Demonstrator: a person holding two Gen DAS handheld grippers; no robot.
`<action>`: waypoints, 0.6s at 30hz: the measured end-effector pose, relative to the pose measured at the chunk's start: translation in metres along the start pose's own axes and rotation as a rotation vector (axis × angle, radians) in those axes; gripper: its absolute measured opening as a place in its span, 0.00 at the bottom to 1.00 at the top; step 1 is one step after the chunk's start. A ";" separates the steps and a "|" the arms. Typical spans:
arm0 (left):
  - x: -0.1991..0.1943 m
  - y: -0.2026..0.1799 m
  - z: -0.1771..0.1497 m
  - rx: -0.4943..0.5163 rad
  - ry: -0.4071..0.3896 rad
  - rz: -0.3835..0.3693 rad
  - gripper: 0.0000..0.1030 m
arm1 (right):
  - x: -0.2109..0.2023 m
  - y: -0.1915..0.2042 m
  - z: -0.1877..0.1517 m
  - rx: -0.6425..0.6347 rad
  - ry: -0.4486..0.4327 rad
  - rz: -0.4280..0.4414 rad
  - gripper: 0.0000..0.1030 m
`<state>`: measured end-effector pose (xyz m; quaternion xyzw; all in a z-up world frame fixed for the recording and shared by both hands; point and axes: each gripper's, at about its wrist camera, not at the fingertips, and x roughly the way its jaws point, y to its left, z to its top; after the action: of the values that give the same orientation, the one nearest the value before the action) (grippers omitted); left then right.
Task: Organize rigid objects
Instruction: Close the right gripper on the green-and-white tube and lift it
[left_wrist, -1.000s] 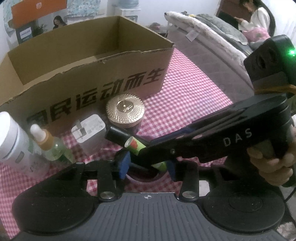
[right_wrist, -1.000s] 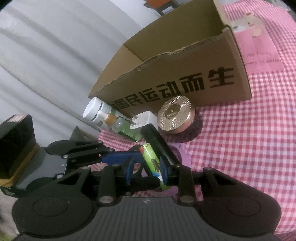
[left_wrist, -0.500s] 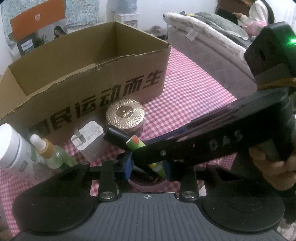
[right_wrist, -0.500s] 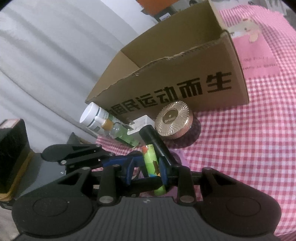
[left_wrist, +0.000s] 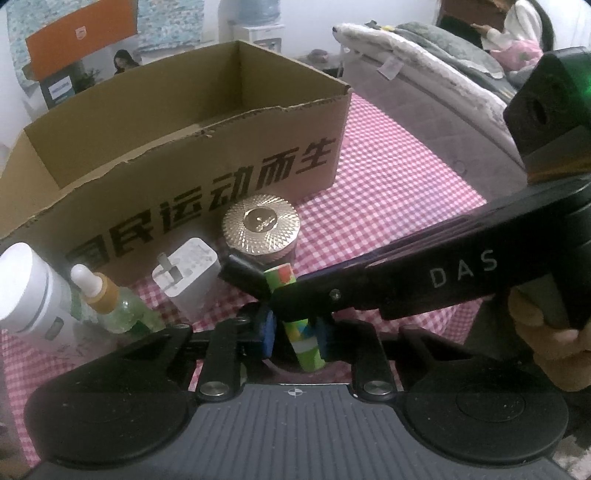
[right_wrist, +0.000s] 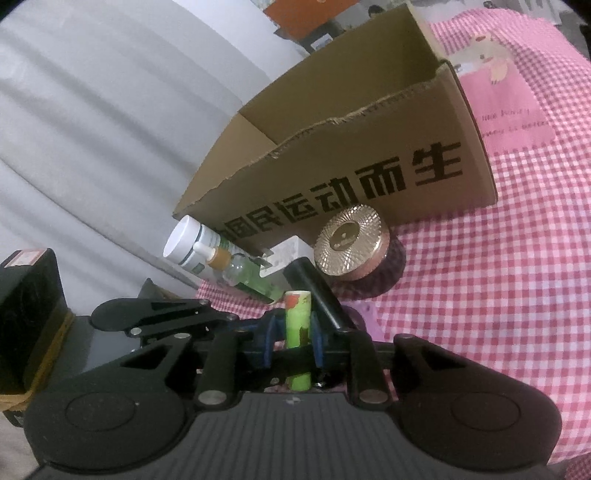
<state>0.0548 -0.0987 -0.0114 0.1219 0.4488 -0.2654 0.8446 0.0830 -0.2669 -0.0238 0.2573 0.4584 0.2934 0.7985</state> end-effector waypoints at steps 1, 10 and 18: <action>-0.001 0.000 0.000 0.002 -0.003 0.003 0.19 | 0.000 0.001 0.000 0.000 -0.004 0.001 0.21; -0.007 0.002 -0.002 -0.003 -0.008 0.019 0.17 | 0.002 0.009 -0.001 -0.012 -0.025 0.001 0.19; -0.016 0.001 -0.003 -0.002 -0.033 0.032 0.17 | -0.001 0.017 -0.001 -0.039 -0.044 -0.003 0.18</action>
<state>0.0458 -0.0916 0.0006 0.1238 0.4332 -0.2534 0.8560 0.0779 -0.2555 -0.0121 0.2475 0.4352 0.2951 0.8138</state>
